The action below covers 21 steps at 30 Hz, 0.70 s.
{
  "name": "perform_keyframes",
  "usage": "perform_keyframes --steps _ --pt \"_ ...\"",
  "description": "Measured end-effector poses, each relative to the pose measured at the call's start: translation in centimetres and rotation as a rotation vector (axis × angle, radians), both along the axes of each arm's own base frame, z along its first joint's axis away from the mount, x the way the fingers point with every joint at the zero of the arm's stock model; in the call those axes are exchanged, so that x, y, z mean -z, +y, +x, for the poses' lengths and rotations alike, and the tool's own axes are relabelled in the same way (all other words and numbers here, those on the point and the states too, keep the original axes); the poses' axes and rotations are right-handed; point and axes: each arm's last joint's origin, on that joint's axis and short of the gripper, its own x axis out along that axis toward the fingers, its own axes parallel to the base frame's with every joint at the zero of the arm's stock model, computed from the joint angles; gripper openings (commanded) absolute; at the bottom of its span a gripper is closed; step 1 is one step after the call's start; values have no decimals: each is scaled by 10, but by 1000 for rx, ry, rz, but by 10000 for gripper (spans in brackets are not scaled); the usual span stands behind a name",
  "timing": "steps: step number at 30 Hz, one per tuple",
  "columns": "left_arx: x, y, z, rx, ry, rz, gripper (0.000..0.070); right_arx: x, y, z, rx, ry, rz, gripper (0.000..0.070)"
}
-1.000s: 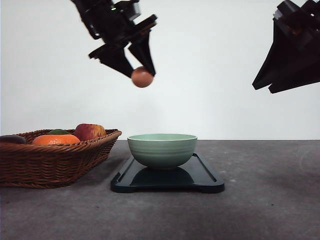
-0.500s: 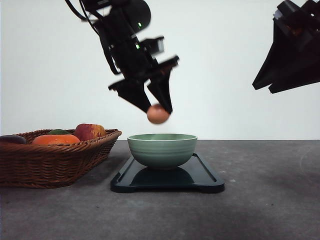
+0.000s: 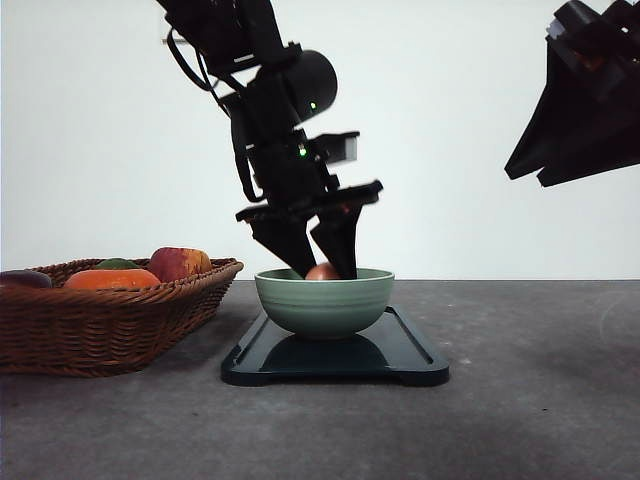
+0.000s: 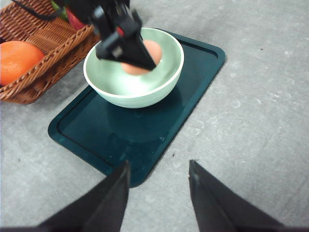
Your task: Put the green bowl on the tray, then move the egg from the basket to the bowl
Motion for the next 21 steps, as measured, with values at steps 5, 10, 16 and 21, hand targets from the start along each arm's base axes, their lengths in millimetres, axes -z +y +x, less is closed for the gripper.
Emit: perform_keyframes --steps 5,10,16,21 --pt "13 -4 1 9 22 21 184 0 0 0 0 0 0 239" --pt "13 -6 -1 18 20 22 186 0 0 0 0 0 0 239" --pt "13 -7 -1 20 20 24 186 0 0 0 0 0 0 239" --pt "13 -7 -1 20 20 24 187 0 0 0 0 0 0 239"
